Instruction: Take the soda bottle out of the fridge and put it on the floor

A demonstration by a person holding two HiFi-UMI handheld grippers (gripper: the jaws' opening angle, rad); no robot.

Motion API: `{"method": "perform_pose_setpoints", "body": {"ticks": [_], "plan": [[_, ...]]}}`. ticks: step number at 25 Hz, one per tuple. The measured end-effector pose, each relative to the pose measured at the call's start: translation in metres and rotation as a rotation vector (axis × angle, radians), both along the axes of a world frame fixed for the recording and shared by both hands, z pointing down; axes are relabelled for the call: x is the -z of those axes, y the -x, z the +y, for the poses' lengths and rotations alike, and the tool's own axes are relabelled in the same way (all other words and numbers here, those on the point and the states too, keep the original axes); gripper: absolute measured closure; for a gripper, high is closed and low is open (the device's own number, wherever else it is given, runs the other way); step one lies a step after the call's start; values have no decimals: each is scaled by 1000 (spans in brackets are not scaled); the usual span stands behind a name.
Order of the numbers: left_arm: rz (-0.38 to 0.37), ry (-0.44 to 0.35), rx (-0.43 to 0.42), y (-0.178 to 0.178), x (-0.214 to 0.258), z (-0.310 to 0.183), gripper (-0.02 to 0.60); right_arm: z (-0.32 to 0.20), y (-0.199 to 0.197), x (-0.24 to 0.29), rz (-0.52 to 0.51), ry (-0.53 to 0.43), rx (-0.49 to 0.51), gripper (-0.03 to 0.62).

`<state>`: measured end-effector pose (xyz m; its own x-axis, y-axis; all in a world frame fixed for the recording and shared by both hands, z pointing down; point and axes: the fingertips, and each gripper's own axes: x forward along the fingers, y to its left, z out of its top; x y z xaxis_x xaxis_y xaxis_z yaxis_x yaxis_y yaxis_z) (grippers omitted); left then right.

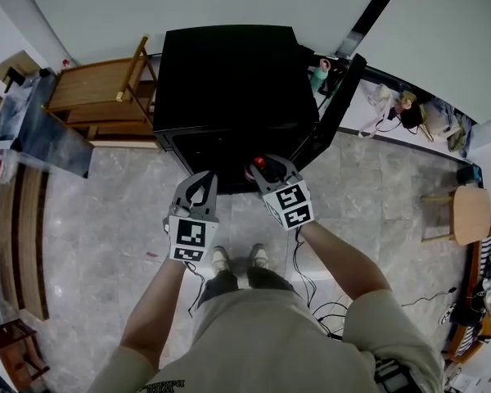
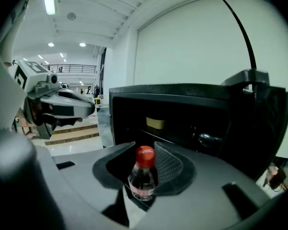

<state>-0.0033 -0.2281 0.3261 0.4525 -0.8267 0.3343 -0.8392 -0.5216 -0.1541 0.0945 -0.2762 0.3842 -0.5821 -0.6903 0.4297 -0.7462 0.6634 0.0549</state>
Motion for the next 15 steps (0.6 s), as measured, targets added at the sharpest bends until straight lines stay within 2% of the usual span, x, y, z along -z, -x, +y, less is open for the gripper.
{"method": "perform_pose_setpoints", "body": {"ticks": [7, 15], "plan": [[-14, 18, -15, -6, -6, 14, 575, 29, -14, 5, 100, 61, -15, 497], [-34, 75, -7, -1, -42, 22, 575, 62, -5, -39, 137, 161, 38, 497]]}}
